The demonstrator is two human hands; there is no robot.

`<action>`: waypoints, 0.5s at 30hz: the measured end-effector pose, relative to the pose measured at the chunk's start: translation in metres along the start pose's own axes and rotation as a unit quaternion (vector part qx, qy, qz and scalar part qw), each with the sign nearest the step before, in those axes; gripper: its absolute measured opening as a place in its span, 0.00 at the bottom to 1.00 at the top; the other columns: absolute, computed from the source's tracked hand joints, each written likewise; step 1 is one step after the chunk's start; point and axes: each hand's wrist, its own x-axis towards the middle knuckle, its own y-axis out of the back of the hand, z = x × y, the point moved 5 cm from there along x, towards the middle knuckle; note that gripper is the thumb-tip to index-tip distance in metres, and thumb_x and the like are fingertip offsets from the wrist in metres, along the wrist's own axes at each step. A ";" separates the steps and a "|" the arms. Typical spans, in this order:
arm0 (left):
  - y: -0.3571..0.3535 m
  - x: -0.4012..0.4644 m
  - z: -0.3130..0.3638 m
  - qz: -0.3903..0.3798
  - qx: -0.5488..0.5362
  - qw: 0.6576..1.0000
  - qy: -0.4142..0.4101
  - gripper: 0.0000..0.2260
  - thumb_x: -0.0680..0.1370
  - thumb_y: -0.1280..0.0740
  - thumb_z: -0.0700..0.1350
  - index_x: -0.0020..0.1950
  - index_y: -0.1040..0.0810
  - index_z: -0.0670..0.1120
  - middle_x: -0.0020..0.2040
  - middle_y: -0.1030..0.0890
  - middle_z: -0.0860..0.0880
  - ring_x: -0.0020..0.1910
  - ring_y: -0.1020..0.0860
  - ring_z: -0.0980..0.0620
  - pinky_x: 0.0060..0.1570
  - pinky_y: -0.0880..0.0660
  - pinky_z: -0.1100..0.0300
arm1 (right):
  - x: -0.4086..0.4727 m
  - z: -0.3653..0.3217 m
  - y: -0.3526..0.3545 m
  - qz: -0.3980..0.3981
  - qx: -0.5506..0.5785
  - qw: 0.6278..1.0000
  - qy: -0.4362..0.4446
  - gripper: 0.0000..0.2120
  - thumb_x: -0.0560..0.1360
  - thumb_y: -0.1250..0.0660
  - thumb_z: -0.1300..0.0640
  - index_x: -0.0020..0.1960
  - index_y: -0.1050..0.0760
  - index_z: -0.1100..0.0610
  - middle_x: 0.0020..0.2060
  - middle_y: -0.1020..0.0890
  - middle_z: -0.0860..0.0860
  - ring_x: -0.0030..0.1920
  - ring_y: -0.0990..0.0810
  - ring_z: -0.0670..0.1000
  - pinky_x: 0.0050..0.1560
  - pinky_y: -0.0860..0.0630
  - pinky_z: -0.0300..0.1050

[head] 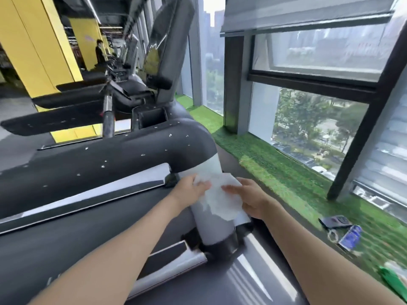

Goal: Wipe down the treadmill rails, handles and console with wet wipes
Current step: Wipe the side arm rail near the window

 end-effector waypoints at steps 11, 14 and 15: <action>0.065 -0.020 -0.001 0.142 -0.067 0.987 0.029 0.04 0.78 0.37 0.44 0.47 0.26 0.45 0.47 0.23 0.45 0.43 0.24 0.48 0.41 0.24 0.54 | 0.033 -0.028 -0.052 0.106 -0.113 0.983 0.099 0.25 0.62 0.29 0.46 0.41 0.28 0.69 0.36 0.23 0.62 0.39 0.25 0.53 0.43 0.23 0.58; 0.077 -0.020 0.007 0.171 0.044 0.984 0.023 0.09 0.79 0.38 0.48 0.52 0.28 0.42 0.46 0.25 0.49 0.44 0.26 0.48 0.46 0.25 0.53 | 0.032 -0.049 -0.073 0.164 -0.258 0.934 0.185 0.16 0.70 0.33 0.53 0.36 0.36 0.63 0.29 0.30 0.56 0.32 0.33 0.50 0.32 0.37 0.46; 0.079 -0.020 0.011 0.174 0.051 0.983 0.024 0.09 0.79 0.38 0.48 0.52 0.28 0.42 0.45 0.26 0.50 0.45 0.26 0.48 0.47 0.26 0.54 | 0.030 -0.055 -0.080 0.183 -0.301 0.913 0.207 0.14 0.73 0.35 0.57 0.35 0.38 0.60 0.28 0.32 0.53 0.31 0.36 0.50 0.30 0.40 0.46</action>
